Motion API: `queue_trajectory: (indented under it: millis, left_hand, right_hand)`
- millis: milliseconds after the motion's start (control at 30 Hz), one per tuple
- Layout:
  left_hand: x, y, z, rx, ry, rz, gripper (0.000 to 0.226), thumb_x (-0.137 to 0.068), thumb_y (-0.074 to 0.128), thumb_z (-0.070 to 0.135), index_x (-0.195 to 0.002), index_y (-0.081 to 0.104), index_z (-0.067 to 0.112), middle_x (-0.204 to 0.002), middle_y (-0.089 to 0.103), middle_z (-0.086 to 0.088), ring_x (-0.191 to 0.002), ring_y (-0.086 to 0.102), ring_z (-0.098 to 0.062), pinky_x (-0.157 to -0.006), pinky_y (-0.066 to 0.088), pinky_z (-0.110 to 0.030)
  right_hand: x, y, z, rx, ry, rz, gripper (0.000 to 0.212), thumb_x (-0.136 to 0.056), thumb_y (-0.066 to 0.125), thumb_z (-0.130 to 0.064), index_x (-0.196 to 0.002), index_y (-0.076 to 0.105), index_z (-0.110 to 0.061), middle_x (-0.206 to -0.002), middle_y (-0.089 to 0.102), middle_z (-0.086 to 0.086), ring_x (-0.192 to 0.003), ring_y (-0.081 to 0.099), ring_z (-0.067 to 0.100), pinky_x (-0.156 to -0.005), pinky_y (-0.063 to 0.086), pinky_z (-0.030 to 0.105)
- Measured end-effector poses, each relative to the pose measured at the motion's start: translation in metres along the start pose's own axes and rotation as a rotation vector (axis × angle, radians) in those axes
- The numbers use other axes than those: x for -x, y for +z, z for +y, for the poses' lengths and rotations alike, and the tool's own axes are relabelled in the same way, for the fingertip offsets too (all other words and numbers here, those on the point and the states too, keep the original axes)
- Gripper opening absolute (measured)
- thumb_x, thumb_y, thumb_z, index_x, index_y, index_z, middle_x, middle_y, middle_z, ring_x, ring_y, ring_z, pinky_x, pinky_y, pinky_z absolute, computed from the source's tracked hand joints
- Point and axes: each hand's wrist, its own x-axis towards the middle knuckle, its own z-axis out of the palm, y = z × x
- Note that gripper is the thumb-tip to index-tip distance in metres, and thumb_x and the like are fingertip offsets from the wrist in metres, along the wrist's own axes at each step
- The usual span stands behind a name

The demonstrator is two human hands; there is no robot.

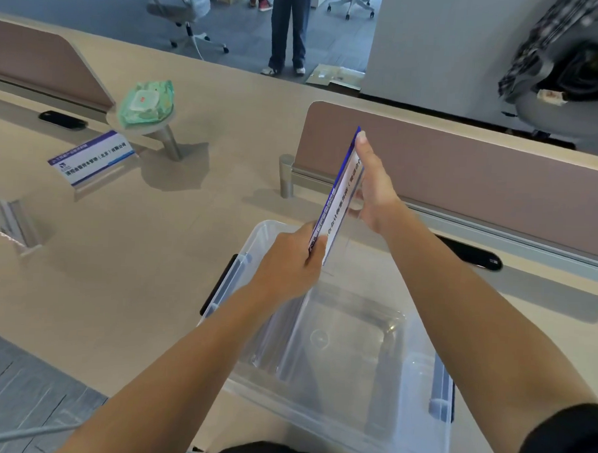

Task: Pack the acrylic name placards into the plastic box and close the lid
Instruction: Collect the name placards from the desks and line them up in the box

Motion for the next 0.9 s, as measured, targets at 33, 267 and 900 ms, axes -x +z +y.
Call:
queue_trajectory:
  millis: [33,267,900]
  left_hand:
    - [-0.001,0.002,0.0,0.011,0.01,-0.011,0.023,-0.102,0.039,0.027,-0.11,0.057,0.016,-0.065,0.059,-0.002,-0.054,0.051,-0.016,-0.053,0.045,-0.033]
    - [0.008,0.008,0.015,0.408,-0.023,-0.214,0.038,-0.101,0.042,0.038,-0.138,0.048,0.033,-0.108,0.066,0.012,-0.091,0.057,0.001,-0.087,0.041,-0.011]
    - [0.003,0.011,0.024,0.708,-0.262,-0.049,0.06,-0.073,0.041,0.07,-0.127,0.054,0.047,-0.138,0.05,0.008,-0.131,0.043,-0.011,-0.112,0.033,-0.049]
  right_hand:
    - [-0.001,-0.001,0.0,-0.005,0.015,0.017,0.083,-0.06,0.059,-0.086,-0.128,0.051,-0.038,-0.125,0.059,-0.003,-0.106,0.063,0.021,-0.072,0.056,0.043]
    - [-0.002,-0.014,-0.005,-0.053,0.05,0.048,0.056,-0.072,0.063,-0.072,-0.11,0.061,-0.031,-0.11,0.064,-0.005,-0.097,0.062,0.017,-0.071,0.051,0.041]
    - [0.005,-0.019,-0.008,-0.144,0.147,-0.096,0.057,-0.076,0.069,-0.064,-0.12,0.053,-0.031,-0.127,0.052,0.001,-0.104,0.055,0.025,-0.088,0.051,0.057]
